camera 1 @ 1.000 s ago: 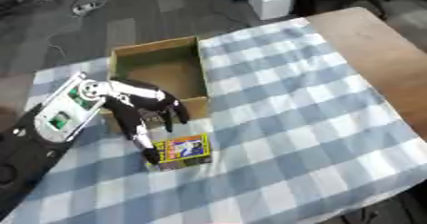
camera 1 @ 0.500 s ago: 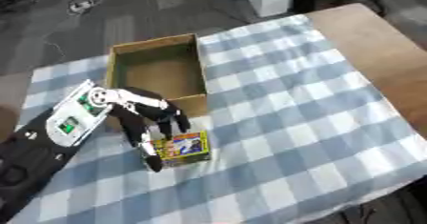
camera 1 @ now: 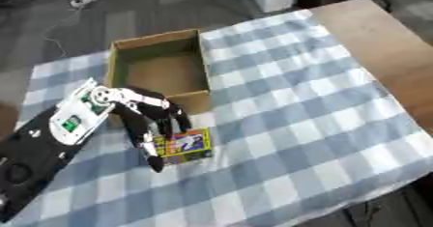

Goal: Pick up objects on the table and place them in the box.

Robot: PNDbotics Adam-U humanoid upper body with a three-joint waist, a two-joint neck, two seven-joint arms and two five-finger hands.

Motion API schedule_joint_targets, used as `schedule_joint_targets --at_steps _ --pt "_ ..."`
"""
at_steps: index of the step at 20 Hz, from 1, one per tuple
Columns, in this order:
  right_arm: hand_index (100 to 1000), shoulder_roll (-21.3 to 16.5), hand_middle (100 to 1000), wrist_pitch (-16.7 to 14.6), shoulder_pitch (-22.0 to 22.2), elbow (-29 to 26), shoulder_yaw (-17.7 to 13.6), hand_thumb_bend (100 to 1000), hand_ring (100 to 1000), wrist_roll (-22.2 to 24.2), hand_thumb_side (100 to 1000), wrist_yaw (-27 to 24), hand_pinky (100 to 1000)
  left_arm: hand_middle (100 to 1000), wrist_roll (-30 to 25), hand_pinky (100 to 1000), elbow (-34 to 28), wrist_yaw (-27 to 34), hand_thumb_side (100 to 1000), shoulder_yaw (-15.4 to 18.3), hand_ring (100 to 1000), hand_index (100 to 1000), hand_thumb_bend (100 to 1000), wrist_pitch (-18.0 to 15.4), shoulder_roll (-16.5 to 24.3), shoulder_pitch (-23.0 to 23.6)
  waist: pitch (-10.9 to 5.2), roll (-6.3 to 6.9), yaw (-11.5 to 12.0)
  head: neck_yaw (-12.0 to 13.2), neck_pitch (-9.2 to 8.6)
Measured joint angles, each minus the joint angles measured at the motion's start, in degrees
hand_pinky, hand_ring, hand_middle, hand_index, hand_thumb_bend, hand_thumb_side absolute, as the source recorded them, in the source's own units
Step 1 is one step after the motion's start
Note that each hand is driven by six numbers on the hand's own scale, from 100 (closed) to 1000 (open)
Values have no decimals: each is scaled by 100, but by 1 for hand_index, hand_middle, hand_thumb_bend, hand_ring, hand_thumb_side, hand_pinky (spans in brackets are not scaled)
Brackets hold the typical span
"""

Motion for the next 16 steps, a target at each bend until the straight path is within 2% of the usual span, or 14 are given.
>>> schedule_joint_targets --at_steps 2,6,11,13,16 --pt "568 0 350 0 0 0 0 100 309 0 1000 0 360 809 1 620 29 -44 303 -7 738 873 1000 -29 -12 -9 -3 0 -1 -1 0" --pt "568 0 350 0 0 0 0 100 309 0 1000 0 360 848 7 637 39 -69 315 -2 758 882 1000 -79 -43 -10 -12 0 -1 -5 0" --pt "568 0 350 1 0 0 0 100 309 0 1000 0 360 911 4 702 -19 6 330 56 809 942 1000 -78 -132 -39 -12 0 -1 -13 0" --pt "568 0 349 1 0 0 0 100 309 0 1000 0 360 911 -3 735 -47 18 334 91 813 969 1000 -59 -189 -69 -13 0 -2 -21 0" --pt "568 0 349 2 0 0 -1 100 309 -2 1000 0 360 904 -7 749 -72 -47 345 153 817 964 1000 -15 -248 -94 -13 0 -3 -34 0"
